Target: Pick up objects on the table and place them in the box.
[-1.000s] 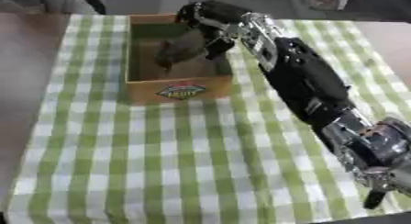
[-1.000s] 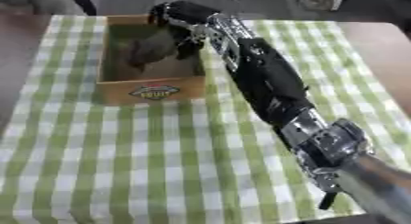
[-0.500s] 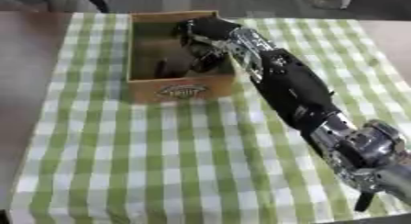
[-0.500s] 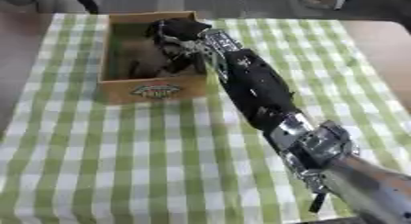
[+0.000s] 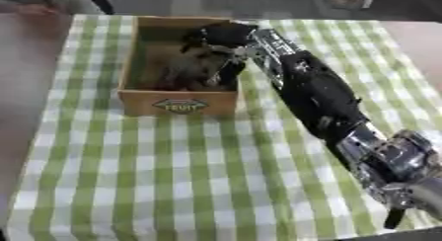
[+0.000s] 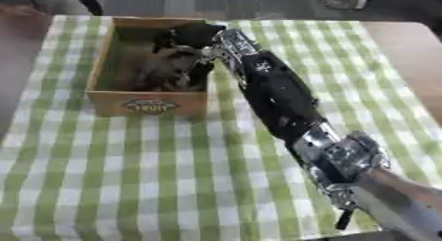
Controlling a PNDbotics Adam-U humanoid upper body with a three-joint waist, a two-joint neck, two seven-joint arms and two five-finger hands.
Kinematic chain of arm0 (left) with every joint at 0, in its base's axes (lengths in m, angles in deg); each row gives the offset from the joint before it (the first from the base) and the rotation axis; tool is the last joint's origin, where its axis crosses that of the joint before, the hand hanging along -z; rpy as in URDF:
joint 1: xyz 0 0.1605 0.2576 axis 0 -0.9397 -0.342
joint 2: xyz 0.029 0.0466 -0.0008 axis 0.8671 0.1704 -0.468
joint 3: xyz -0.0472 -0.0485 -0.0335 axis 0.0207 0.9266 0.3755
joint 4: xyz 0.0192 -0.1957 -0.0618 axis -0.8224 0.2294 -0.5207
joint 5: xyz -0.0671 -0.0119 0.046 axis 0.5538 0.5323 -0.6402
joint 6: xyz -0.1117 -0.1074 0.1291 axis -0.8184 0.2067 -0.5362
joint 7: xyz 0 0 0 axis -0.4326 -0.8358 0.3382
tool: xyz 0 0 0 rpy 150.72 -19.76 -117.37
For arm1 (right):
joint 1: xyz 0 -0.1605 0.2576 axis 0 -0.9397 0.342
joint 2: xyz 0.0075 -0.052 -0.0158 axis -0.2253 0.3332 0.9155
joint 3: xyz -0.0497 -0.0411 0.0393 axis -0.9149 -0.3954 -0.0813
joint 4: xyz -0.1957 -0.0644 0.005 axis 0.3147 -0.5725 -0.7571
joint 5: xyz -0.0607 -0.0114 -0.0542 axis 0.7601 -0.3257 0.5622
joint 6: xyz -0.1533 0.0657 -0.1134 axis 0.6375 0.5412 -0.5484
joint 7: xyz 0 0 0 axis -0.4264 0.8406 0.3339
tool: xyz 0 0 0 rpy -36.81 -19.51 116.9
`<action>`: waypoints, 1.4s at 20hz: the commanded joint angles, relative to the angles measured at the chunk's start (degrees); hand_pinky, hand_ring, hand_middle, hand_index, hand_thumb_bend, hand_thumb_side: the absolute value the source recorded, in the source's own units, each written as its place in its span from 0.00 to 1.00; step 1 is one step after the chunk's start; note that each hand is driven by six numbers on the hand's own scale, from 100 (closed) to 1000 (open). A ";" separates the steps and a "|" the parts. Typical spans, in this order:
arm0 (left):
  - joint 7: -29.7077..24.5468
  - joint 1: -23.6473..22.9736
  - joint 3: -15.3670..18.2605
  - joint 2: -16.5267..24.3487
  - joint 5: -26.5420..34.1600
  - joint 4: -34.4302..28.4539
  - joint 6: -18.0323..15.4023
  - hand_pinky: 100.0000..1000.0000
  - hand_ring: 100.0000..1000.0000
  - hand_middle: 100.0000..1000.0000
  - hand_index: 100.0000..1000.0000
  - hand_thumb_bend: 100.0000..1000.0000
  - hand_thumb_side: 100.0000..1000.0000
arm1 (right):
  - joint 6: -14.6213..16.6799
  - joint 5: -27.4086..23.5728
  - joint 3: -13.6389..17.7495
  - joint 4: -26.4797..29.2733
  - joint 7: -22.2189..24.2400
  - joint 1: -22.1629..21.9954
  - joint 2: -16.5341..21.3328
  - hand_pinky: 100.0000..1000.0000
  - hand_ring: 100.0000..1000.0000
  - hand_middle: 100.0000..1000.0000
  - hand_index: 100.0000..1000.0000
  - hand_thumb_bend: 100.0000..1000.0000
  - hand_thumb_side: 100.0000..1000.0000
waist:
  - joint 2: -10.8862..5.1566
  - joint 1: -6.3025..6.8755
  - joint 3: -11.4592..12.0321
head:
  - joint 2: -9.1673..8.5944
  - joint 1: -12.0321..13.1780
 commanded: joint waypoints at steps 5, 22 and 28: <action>0.46 -0.01 1.01 1.84 -0.52 -0.68 -0.13 0.49 0.59 0.49 0.53 0.01 0.60 | -2.31 -9.27 1.76 8.71 -1.32 1.42 7.28 0.90 0.94 0.92 0.93 0.14 0.16 | -1.02 -0.01 -1.20 | 0.33 1.51; 1.67 -1.31 2.39 2.63 -1.58 -0.83 -0.26 0.49 0.60 0.49 0.53 0.01 0.60 | -12.81 -47.25 2.63 28.09 1.79 -13.30 19.83 0.73 0.80 0.82 0.86 0.00 0.19 | -0.43 -0.54 -5.51 | 0.33 5.28; 1.70 -1.49 2.62 2.43 -1.82 -0.99 -0.07 0.49 0.60 0.49 0.53 0.01 0.61 | -15.34 -50.39 4.31 32.29 1.47 -18.71 21.41 0.71 0.79 0.80 0.84 0.00 0.21 | 0.23 -0.80 -6.60 | 0.33 5.50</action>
